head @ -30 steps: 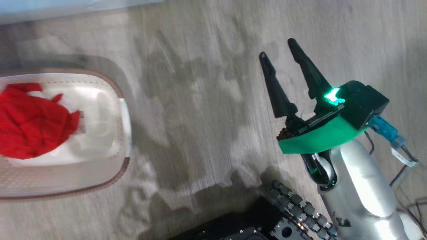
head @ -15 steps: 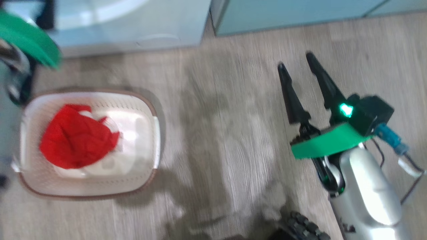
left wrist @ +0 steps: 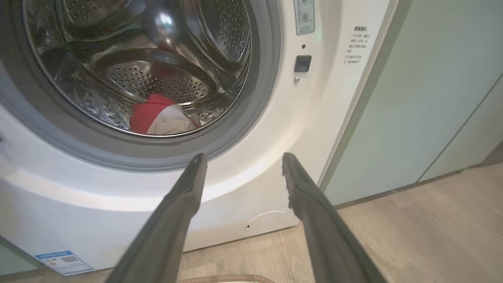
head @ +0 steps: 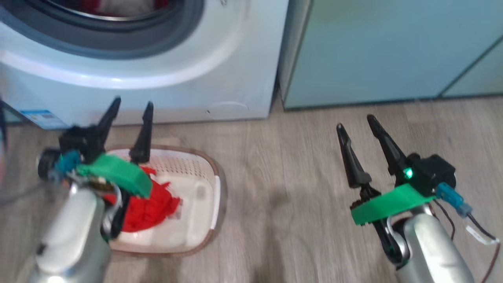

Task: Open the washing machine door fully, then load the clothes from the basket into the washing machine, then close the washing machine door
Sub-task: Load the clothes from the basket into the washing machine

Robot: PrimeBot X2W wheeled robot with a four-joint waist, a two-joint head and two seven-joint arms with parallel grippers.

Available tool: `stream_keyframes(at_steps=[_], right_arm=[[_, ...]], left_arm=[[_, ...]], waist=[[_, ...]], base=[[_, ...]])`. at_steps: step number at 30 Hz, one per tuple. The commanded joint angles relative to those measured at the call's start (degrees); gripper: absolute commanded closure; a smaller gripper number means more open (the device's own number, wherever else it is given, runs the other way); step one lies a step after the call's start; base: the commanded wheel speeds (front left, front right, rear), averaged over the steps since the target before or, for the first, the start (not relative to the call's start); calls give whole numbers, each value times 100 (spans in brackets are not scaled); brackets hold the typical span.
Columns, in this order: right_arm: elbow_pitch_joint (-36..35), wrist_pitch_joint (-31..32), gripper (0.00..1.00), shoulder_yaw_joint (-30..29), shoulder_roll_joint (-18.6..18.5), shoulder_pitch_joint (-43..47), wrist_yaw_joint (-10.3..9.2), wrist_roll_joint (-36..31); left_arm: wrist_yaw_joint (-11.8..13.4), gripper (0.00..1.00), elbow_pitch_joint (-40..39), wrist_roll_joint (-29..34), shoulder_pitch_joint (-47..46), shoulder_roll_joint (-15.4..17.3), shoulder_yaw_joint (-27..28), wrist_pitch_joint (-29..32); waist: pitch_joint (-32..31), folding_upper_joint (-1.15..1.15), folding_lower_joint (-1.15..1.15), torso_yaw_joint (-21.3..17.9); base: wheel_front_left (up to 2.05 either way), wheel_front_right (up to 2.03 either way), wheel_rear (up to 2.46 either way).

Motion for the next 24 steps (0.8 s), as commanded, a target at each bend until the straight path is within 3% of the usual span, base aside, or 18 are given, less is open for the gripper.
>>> stream_keyframes(at_steps=[1,14,24], right_arm=[[-158,-53,0,75,2,35,0,-23],[-57,-53,0,-60,2,636,0,-121],[-142,-53,0,-48,2,802,0,-96]], left_arm=[[51,0,-279,95,33,28,379,-54],[-66,0,-1431,1286,1694,-1084,1486,-54],[-332,0,-1883,1740,2224,-1424,1959,-54]], waist=[[-353,-1,1,230],[-1234,-1,1,522],[-1367,-1,1,631]], base=[[0,0,0],[0,0,0],[0,0,0]])
